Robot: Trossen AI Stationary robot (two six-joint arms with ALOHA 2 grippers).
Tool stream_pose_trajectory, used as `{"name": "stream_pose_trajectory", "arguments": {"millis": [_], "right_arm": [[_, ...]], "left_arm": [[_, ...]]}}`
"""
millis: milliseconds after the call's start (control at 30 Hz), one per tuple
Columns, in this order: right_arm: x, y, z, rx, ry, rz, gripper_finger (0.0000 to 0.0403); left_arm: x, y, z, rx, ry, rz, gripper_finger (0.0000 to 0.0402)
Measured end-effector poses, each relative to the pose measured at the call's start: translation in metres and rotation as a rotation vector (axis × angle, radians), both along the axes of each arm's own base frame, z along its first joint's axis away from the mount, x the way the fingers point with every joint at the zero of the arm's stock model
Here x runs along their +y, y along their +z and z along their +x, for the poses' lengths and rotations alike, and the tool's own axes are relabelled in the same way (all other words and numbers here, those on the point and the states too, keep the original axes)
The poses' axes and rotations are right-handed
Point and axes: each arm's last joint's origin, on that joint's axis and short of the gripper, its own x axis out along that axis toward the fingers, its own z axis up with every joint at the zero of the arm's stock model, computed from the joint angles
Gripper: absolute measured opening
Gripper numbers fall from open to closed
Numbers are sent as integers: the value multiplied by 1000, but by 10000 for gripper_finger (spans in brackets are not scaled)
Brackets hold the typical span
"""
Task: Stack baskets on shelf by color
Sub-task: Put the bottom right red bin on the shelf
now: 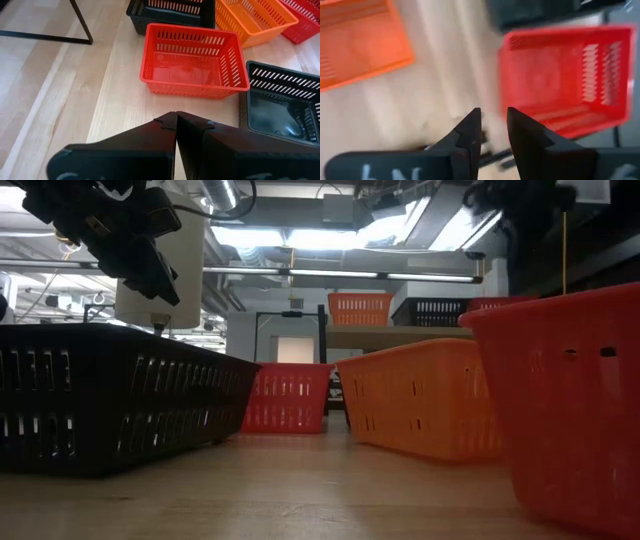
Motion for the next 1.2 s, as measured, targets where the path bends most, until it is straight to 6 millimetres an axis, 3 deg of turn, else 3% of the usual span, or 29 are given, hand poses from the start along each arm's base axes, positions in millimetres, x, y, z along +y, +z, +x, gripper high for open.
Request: {"name": "stream_pose_trajectory", "arguments": {"millis": [133, 233, 333, 433, 633, 800, 1067, 1200], "right_arm": [[15, 7, -5, -33, -89, 59, 94], [32, 7, -5, -166, -97, 279, 94], [50, 0, 3, -244, -103, 461, 94], [65, -11, 6, -235, -68, 480, 94], [76, -34, 6, -114, -62, 220, 94], [71, -37, 9, -130, -119, 8, 94], [58, -6, 17, -308, -211, -307, 94], [41, 5, 24, -329, -255, -332, 94]], "left_arm": [[0, 0, 0, 0, 0, 0, 0], [0, 0, 0, 0, 0, 0, 0], [0, 0, 0, 0, 0, 0, 0], [0, 0, 0, 0, 0, 0, 0], [0, 0, 0, 0, 0, 0, 0], [0, 0, 0, 0, 0, 0, 0], [0, 0, 0, 0, 0, 0, 0], [0, 0, 0, 0, 0, 0, 0]]}}
